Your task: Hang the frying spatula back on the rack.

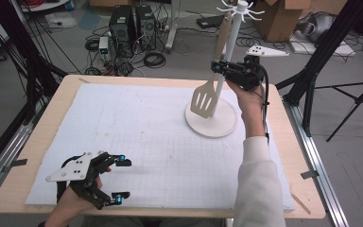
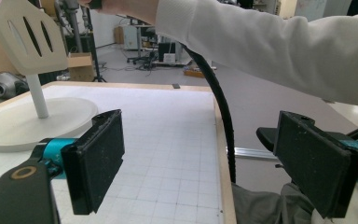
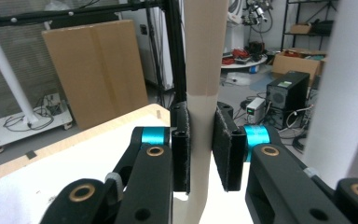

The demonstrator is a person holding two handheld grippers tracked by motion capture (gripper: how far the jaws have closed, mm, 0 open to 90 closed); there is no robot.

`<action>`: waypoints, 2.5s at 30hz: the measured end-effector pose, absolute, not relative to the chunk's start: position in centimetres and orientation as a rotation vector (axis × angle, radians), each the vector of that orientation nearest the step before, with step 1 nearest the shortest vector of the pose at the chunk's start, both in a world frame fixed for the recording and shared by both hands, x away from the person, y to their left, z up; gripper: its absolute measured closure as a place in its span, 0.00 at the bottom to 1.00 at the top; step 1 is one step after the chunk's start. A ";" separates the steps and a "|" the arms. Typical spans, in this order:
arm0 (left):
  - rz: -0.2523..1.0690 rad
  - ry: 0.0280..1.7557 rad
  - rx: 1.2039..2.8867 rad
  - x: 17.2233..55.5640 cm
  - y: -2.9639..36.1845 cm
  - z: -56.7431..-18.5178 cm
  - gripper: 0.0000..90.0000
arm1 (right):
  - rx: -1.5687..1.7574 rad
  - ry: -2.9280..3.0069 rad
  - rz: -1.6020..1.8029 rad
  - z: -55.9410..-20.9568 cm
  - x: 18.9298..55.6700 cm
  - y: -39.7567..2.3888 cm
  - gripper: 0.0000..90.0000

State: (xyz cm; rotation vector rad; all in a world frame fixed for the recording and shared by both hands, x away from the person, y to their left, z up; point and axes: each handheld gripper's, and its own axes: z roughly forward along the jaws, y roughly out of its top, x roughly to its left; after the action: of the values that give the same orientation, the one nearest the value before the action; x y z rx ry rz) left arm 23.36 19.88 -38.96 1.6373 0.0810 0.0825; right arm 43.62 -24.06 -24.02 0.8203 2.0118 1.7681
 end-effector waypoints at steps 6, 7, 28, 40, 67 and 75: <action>0.080 0.082 1.625 23.4 20.1 -39.1 0.19 | 0.855 1.986 1.726 -24.2 43.7 -24.2 0.87; 0.085 0.085 1.627 23.4 20.1 -39.1 0.19 | 0.848 1.988 1.723 -24.3 43.8 -24.3 0.87; 0.123 0.130 1.610 24.5 21.1 -38.7 0.18 | 0.824 1.904 1.633 -28.3 37.3 -27.1 0.38; 0.178 0.208 1.608 25.9 22.2 -39.1 0.18 | 0.689 1.992 1.691 -34.1 30.5 -25.8 0.31; 0.297 0.310 1.648 25.8 24.5 -40.1 0.17 | 0.708 2.161 1.644 -41.7 26.0 -24.3 0.23; 0.294 0.314 1.648 25.8 24.5 -40.2 0.17 | 0.708 2.159 1.662 -41.6 25.9 -24.5 0.23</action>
State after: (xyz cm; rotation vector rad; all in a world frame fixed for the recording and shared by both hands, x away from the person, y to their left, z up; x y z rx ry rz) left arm 25.79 24.46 -40.22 1.6478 0.3135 0.2936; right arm 25.92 -24.53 -41.60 0.7082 2.1591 1.6623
